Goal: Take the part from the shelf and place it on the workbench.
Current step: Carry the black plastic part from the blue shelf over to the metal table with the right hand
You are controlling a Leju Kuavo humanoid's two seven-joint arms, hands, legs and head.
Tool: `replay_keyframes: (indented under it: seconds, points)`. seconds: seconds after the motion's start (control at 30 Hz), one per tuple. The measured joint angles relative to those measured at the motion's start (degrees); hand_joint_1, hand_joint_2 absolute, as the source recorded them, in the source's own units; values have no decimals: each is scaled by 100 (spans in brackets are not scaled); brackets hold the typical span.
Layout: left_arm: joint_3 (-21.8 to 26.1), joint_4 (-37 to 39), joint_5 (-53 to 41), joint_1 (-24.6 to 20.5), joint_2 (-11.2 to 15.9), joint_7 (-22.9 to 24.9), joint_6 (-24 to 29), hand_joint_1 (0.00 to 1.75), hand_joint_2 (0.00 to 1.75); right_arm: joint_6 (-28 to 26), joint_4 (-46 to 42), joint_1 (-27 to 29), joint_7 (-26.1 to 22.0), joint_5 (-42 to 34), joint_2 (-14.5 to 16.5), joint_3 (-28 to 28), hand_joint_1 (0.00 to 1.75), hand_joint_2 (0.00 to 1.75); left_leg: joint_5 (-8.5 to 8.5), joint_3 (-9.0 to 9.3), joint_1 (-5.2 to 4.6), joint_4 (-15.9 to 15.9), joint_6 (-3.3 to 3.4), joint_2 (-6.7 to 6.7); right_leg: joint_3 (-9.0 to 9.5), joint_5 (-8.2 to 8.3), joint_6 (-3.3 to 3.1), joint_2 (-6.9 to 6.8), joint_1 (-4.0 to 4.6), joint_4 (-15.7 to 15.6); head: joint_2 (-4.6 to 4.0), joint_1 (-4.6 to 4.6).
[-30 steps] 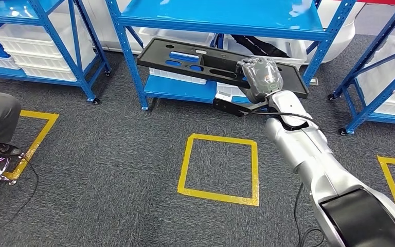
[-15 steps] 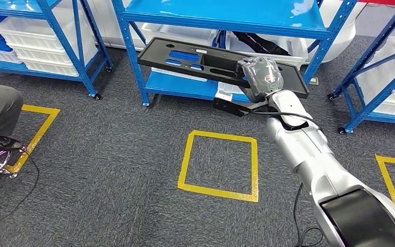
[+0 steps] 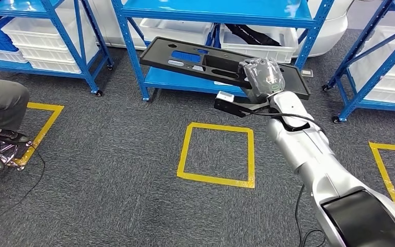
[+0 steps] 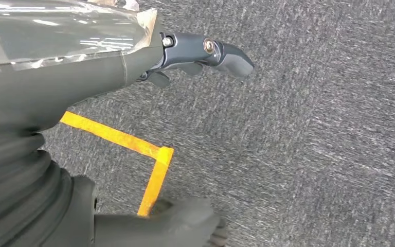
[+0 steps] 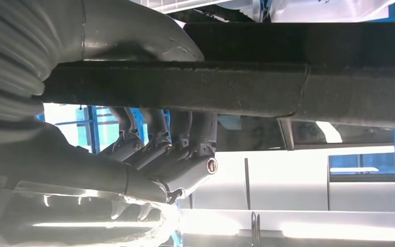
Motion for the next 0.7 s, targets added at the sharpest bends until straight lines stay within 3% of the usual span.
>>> replay_keyframes:
  seconds: [0.03,0.07,0.13,0.17,0.23,0.3,0.37,0.43,0.53,0.57,0.6,0.63,0.7]
  points:
    - [0,0,0,-2,1,-1,-5,0,175,3,-1,2,0,5,1,0,138,175,-247,-89,0,387,-11,-3,-64,53,-42,-1,23,3,0,-1]
    - [0,0,0,-3,1,-2,-10,0,175,8,0,6,0,11,1,0,138,175,-360,-130,0,679,-18,-6,-124,102,-59,-1,45,6,0,-1]
    - [1,0,0,-5,-1,-3,-17,0,175,20,0,11,0,24,0,-1,138,175,-262,34,0,758,-1,-6,-242,196,-63,0,81,12,0,0]
    - [1,0,0,-8,-1,-4,-17,0,175,24,0,10,0,28,0,-2,138,175,-131,264,-3,508,26,-8,-289,238,-55,1,94,14,0,-1]
    - [4,-2,-1,-20,7,-9,-17,0,175,27,-1,0,0,35,-1,-14,138,175,-29,802,-24,-222,103,-17,-354,306,-16,-1,114,20,0,4]
    - [16,-4,-4,-30,14,-16,-19,0,175,27,-1,-23,0,36,2,-33,138,175,-75,1071,-73,-665,160,-23,-399,376,59,-12,114,24,0,5]
    - [34,-4,-5,-31,18,-22,-22,0,175,32,0,-37,0,39,4,-51,138,175,-27,1072,-101,-762,214,-17,-441,445,143,-24,111,24,0,4]
    - [47,-3,-3,-29,17,-22,-29,0,175,38,2,-39,0,50,-3,-64,138,175,96,1017,-88,-836,294,10,-532,320,173,-19,109,155,0,14]
    - [52,-2,-3,-30,14,-22,-35,0,175,40,5,-40,1,77,-12,-84,138,175,307,811,-76,-868,374,41,-823,-332,125,-8,68,1032,0,27]
    - [56,-2,-4,-29,13,-22,-36,0,175,40,7,-28,1,80,-14,-88,138,175,372,724,-74,-865,372,44,-885,-480,139,-8,47,1355,0,27]
    - [62,-2,-5,-28,8,-22,-37,0,175,40,9,-11,0,80,-16,-92,138,175,440,632,-70,-861,362,46,-879,-526,185,-9,23,1547,0,29]
    - [69,-2,-7,-28,2,-22,-38,0,175,39,10,3,0,79,-18,-98,138,175,507,541,-66,-856,345,46,-786,-474,250,-10,1,1552,0,30]
    - [79,-2,-11,-28,-12,-22,-44,0,175,38,9,14,0,80,-19,-112,138,175,639,370,-54,-841,291,45,-338,-261,374,-12,-45,1023,0,29]
